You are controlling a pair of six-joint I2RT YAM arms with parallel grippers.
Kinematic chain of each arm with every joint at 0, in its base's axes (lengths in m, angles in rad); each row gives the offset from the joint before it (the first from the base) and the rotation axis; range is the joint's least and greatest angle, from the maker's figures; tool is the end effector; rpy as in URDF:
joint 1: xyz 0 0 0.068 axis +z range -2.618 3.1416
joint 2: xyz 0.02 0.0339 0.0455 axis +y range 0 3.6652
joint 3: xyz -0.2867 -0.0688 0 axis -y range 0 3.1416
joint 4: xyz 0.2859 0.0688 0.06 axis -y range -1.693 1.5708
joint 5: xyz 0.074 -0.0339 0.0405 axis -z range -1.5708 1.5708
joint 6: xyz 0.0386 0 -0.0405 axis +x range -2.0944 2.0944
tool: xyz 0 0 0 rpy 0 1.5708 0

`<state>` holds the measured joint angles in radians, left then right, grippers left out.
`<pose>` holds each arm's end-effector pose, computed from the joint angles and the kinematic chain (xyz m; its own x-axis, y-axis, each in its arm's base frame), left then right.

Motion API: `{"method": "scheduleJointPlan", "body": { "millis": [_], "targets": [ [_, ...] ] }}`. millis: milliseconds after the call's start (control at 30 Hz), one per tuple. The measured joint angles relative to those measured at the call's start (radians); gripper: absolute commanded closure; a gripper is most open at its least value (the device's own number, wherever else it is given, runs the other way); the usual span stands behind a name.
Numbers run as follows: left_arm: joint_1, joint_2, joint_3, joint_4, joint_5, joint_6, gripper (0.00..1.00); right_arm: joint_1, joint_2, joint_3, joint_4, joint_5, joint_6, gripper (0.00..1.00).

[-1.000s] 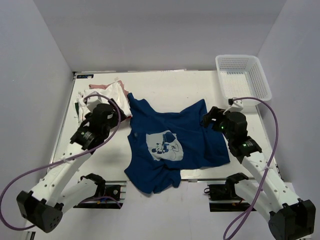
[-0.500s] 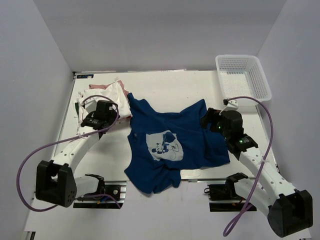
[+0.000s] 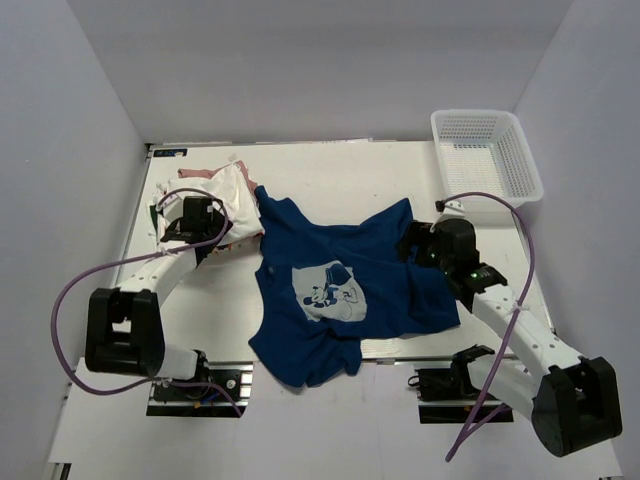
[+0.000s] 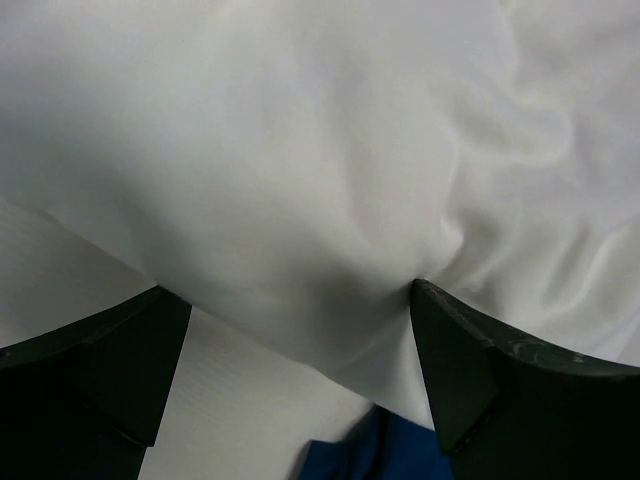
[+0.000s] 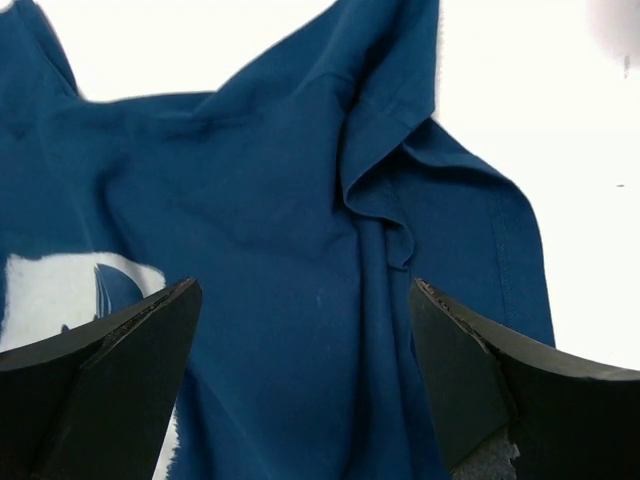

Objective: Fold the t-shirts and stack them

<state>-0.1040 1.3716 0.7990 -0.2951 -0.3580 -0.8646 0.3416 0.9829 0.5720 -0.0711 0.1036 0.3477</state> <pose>0.3070 -0.0184 0.2060 -0.3949 -0.6753 -0.6230 -0.6604 0.6800 -0.3185 0.2337 0.0789 0.2408 -0.4947 0.1838 -0.8494 -0.0833 0.9629 0.2568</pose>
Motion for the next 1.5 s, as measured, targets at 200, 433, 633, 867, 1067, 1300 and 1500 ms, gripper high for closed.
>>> {"method": "scheduleJointPlan", "body": {
  "millis": [200, 433, 633, 867, 1067, 1300, 1500],
  "targets": [
    [0.040, 0.154, 0.044, 0.045, 0.021, 0.005, 0.00, 0.000, 0.041, 0.009, -0.001, -0.019, -0.014, 0.10],
    [0.101, 0.291, 0.146, 0.123, 0.064, 0.013, 0.00, 0.000, 0.061, 0.034, 0.000, -0.021, -0.017, 0.10],
    [0.150, 0.427, 0.311, 0.124, 0.094, 0.127, 0.05, 0.000, 0.110, 0.053, 0.001, -0.020, -0.016, 0.10],
    [0.215, 0.621, 0.586, 0.058, 0.198, 0.387, 0.09, 0.000, 0.193, 0.085, 0.013, -0.017, -0.016, 0.10],
    [0.254, 0.723, 0.740, 0.011, 0.293, 0.531, 0.11, 0.000, 0.236, 0.116, 0.020, -0.021, -0.018, 0.10],
    [0.278, 0.753, 0.795, -0.021, 0.356, 0.561, 0.11, 0.000, 0.239, 0.120, 0.019, -0.028, -0.019, 0.10],
    [0.285, 0.766, 0.834, -0.072, 0.373, 0.561, 0.00, 0.000, 0.238, 0.120, 0.017, -0.036, -0.020, 0.10]
  ]
}}
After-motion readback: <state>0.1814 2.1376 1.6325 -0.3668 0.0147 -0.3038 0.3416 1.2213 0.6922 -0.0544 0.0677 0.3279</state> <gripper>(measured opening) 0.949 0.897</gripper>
